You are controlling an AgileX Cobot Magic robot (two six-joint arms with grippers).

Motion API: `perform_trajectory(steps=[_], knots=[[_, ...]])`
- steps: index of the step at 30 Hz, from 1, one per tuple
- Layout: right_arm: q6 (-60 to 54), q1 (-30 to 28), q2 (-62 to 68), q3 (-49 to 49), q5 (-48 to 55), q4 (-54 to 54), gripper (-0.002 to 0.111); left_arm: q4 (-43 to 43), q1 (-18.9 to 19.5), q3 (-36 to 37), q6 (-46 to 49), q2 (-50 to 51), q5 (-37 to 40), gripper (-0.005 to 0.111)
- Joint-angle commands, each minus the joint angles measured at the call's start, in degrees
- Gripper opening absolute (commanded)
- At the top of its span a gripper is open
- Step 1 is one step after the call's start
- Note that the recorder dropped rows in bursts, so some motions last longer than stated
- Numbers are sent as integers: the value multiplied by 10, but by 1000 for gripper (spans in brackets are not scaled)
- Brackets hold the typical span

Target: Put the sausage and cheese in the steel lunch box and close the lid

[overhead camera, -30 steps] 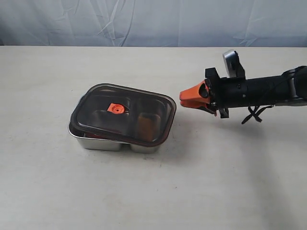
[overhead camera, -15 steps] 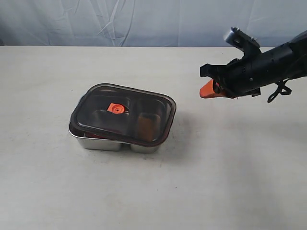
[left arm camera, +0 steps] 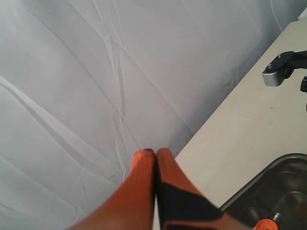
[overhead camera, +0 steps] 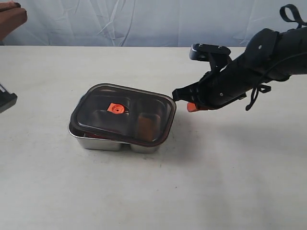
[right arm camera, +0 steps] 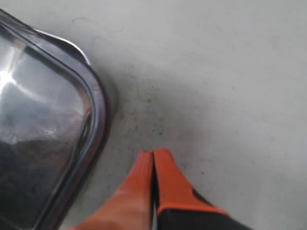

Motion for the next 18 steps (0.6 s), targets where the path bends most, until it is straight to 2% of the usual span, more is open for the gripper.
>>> perform_trajectory(steps=[1, 18], knots=[[9, 18, 0, -1, -39, -11, -1, -8, 0, 4, -4, 2, -7, 0], [11, 28, 27, -1, -57, 5, -1, -8, 0, 4, -4, 2, -2, 0]])
